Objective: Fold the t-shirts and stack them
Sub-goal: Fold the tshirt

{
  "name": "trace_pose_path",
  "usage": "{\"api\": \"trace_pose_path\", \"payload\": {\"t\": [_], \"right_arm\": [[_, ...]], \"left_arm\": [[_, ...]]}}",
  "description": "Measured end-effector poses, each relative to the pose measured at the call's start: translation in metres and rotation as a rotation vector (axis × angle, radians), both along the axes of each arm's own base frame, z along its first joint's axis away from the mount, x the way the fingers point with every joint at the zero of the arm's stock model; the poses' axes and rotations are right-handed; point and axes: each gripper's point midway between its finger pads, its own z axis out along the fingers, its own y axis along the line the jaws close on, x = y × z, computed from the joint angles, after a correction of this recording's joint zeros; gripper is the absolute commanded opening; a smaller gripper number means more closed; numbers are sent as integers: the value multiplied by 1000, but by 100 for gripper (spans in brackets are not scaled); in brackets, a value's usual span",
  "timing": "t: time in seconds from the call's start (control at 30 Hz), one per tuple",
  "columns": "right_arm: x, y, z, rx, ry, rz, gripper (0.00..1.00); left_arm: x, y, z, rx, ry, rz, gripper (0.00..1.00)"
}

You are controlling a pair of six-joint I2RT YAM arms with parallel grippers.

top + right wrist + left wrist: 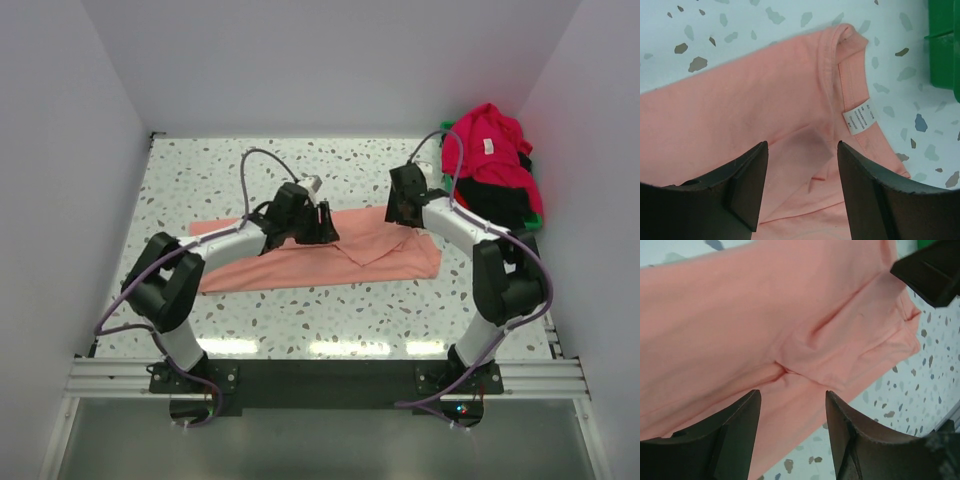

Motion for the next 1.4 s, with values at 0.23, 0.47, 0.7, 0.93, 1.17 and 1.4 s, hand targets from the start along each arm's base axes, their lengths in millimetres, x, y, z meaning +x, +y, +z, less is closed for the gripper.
{"api": "trace_pose_path", "payload": {"t": [0.23,0.47,0.7,0.93,1.17,1.4], "right_arm": [[1,-10,-4,20,13,-20,61],[-3,-13,-19,56,54,-20,59],[-1,-14,-32,108,81,-25,52],[3,-9,-31,157,71,-23,40],[4,-4,-31,184,70,-18,23],[-1,-2,-37,197,85,-11,12]], "left_arm": [[-33,-61,-5,25,-11,-156,63],[-54,-81,-35,114,30,-206,63],[-51,-86,-38,160,16,-185,61],[-45,-96,-47,174,17,-185,53],[-45,-103,-46,184,9,-186,34],[-42,-99,-47,203,6,-161,9]]}}
